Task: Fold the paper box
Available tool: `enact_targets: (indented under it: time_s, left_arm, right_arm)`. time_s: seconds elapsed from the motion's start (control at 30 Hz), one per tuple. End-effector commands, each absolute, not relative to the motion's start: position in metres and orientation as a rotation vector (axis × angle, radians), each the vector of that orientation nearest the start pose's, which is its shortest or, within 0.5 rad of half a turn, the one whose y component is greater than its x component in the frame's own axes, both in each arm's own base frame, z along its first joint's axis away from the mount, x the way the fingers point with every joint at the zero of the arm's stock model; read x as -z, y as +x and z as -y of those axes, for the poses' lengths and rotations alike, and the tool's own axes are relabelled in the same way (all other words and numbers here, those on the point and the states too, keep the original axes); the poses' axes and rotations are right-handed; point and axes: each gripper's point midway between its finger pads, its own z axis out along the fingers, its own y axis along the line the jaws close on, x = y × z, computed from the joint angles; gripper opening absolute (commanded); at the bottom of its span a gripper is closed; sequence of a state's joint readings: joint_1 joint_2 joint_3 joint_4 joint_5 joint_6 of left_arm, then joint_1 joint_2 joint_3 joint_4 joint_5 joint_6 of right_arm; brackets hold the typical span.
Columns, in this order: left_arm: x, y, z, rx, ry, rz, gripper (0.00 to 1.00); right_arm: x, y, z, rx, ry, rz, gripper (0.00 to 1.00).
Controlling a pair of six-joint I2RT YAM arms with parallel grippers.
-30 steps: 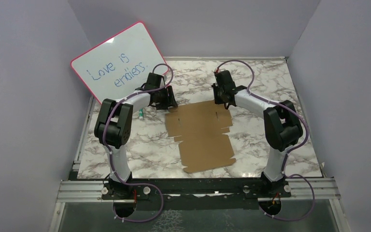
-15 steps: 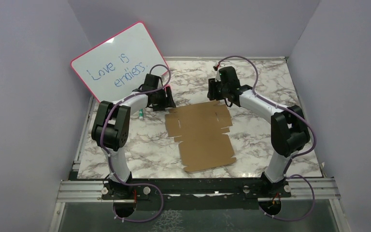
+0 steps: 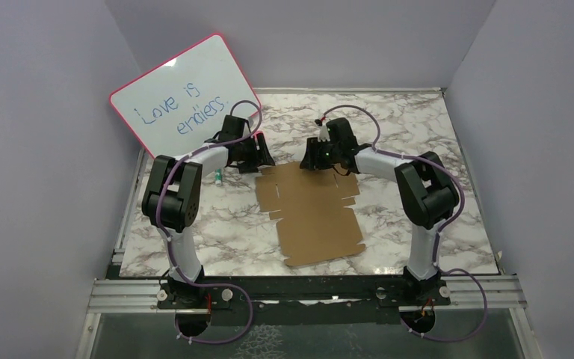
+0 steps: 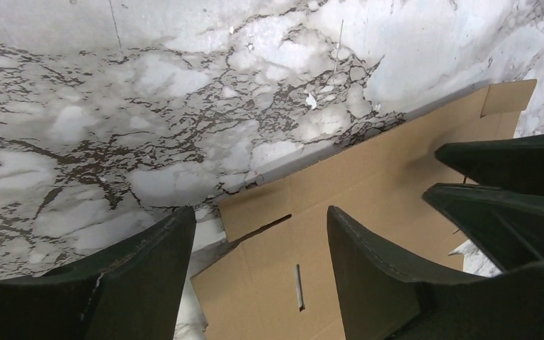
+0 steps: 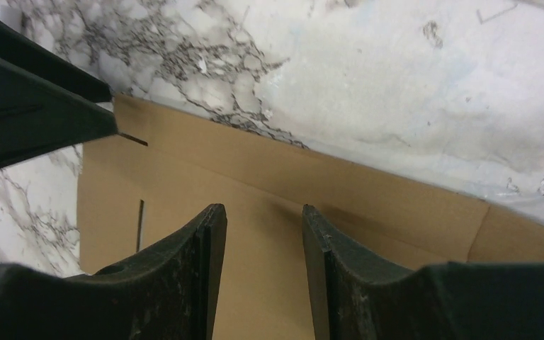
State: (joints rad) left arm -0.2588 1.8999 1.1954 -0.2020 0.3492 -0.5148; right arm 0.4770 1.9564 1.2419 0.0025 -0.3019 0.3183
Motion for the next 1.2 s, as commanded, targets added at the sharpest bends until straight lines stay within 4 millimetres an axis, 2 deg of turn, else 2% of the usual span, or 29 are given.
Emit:
enact_targets:
  time_s: [0.0, 0.27, 0.5, 0.67, 0.83, 1.17]
  left_arm:
    - [-0.037, 0.407, 0.192, 0.798, -0.2, -2.567, 0.7]
    - [-0.032, 0.401, 0.198, 0.871, -0.221, -2.581, 0.7]
    - [-0.025, 0.393, 0.201, 0.909, -0.243, -2.607, 0.7]
    - [-0.027, 0.391, 0.207, 0.962, -0.244, -2.604, 0.7]
    - [-0.04, 0.391, 0.211, 1.002, -0.238, -2.578, 0.7]
    - [-0.078, 0.396, 0.222, 1.067, -0.213, -2.495, 0.69]
  right_arm:
    - [-0.047, 0.409, -0.295, -0.816, -0.339, -2.328, 0.49]
    - [-0.027, 0.405, -0.29, -0.789, -0.32, -2.373, 0.49]
    - [-0.024, 0.402, -0.288, -0.786, -0.315, -2.382, 0.49]
    - [-0.023, 0.402, -0.289, -0.793, -0.313, -2.382, 0.49]
    - [-0.023, 0.401, -0.291, -0.808, -0.31, -2.38, 0.49]
    - [-0.017, 0.4, -0.29, -0.812, -0.296, -2.384, 0.49]
